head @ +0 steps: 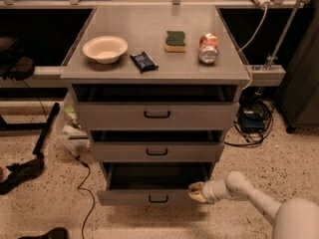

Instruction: Open bottom drawer

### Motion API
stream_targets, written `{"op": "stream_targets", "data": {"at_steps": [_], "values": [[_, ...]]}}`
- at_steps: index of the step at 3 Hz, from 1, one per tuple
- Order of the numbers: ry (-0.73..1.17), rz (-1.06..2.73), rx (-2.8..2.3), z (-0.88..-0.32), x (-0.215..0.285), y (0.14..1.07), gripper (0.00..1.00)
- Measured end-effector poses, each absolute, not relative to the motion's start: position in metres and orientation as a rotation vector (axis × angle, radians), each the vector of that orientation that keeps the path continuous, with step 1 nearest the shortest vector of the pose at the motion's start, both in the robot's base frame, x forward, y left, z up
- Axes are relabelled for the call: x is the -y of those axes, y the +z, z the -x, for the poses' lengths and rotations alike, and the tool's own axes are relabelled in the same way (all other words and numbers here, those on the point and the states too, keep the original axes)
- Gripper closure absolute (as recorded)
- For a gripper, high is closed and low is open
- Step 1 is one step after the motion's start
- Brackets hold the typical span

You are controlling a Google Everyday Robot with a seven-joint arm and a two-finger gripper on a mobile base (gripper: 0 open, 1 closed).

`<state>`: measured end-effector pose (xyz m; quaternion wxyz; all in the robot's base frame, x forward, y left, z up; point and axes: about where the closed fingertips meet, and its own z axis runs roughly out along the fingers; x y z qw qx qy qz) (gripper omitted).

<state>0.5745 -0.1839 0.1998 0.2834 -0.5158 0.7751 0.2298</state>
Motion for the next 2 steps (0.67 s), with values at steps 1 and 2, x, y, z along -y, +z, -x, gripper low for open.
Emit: {"op": "stream_targets", "data": {"at_steps": [1,2], "values": [[0.615,1.381,-2.075,-0.576,0.184,0.202,0.61],[0.628,1.379,-2.080,-0.551,0.187,0.194,0.38]]}}
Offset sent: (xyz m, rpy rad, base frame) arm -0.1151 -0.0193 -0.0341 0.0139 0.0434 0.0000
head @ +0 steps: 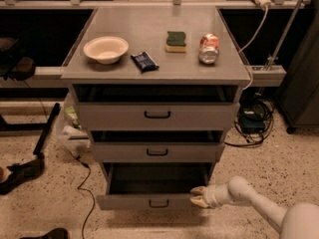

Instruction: Open bottom drawer

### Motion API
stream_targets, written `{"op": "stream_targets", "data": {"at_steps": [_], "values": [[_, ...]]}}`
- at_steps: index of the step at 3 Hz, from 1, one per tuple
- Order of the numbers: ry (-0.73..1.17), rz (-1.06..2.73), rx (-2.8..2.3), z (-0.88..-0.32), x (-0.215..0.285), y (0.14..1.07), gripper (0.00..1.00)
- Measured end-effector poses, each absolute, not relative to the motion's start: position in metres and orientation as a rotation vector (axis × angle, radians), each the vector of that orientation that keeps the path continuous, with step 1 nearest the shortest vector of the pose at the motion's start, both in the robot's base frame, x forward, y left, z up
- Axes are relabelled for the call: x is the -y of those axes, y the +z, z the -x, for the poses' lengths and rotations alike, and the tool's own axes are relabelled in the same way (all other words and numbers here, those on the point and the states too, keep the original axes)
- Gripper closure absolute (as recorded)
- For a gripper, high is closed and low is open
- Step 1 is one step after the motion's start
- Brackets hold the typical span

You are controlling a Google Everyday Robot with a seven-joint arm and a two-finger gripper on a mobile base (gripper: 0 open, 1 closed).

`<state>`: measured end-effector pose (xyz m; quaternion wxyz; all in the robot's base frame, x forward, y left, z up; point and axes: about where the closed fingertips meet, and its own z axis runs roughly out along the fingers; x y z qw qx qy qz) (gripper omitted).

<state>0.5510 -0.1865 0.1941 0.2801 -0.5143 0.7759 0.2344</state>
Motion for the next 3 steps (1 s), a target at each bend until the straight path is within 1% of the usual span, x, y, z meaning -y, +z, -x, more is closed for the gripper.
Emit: {"op": "stream_targets", "data": {"at_steps": [1,2,3], "values": [[0.628,1.379,-2.080,-0.5519,0.1863,0.1976,0.14],[0.629,1.379,-2.080,-0.5518,0.1863,0.1975,0.00],[0.629,1.379,-2.080,-0.5518,0.1863,0.1975,0.00]]}}
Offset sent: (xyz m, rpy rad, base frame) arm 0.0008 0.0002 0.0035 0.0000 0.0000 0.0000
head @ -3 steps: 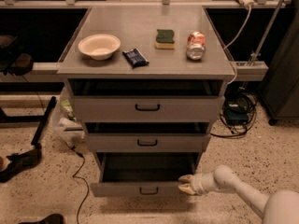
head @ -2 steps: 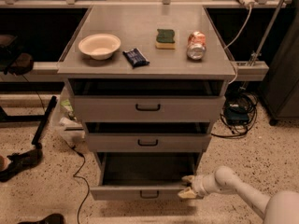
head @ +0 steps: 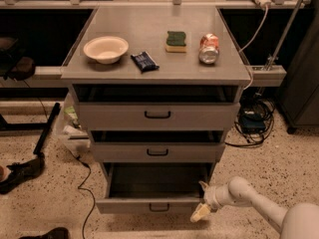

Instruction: Open bottom drawer

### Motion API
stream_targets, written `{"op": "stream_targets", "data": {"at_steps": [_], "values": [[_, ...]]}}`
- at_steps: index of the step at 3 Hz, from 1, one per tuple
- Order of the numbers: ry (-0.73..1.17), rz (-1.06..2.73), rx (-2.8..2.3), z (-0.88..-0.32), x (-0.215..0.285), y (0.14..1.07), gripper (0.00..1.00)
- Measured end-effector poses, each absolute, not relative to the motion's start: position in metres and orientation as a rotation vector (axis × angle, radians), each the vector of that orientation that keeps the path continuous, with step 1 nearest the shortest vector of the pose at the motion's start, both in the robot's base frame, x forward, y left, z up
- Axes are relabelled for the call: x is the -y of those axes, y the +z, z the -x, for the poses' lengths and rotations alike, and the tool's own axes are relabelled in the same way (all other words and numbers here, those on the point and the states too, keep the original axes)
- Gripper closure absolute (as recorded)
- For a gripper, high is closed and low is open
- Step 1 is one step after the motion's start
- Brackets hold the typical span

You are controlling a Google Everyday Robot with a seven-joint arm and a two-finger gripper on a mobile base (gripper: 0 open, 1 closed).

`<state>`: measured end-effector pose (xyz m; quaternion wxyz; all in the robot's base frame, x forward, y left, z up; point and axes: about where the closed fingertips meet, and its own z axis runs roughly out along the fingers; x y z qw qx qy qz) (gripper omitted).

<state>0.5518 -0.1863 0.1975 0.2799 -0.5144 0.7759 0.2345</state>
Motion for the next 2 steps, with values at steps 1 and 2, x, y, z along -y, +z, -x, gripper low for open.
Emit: {"op": "stream_targets", "data": {"at_steps": [1,2], "values": [[0.661,1.410,-2.104,-0.547,0.181,0.187,0.00],[0.680,1.434,-2.125,-0.528,0.183,0.176,0.00]]}}
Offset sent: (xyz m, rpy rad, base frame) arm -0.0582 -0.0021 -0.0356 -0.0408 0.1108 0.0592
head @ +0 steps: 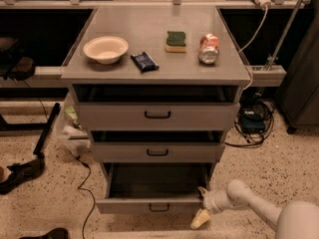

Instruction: Open bottom drawer

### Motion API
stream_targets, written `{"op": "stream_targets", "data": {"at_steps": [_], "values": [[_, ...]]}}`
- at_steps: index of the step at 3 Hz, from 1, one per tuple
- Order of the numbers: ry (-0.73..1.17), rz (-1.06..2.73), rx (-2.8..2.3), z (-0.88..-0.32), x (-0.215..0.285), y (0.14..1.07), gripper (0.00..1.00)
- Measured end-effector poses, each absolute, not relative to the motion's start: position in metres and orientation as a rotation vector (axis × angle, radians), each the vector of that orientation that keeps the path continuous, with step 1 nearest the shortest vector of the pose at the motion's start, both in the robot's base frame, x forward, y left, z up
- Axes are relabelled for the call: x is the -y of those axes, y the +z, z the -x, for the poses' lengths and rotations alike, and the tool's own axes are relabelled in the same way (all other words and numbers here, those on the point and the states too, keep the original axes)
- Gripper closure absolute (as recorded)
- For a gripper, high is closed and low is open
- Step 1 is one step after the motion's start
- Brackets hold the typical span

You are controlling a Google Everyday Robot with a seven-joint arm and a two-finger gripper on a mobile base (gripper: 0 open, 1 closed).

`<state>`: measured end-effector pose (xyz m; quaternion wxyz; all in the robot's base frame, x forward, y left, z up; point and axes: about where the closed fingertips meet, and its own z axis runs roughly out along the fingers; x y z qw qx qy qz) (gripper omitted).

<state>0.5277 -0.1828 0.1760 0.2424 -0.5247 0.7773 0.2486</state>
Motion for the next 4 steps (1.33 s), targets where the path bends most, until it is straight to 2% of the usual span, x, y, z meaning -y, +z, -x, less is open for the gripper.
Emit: {"op": "stream_targets", "data": {"at_steps": [1,3,4], "values": [[0.683,1.455,-2.109,-0.5000,0.1784,0.1733,0.19],[0.681,1.458,-2.107,-0.4973,0.1805,0.1807,0.66],[0.680,1.458,-2.106,-0.4979,0.1825,0.1809,0.62]]}}
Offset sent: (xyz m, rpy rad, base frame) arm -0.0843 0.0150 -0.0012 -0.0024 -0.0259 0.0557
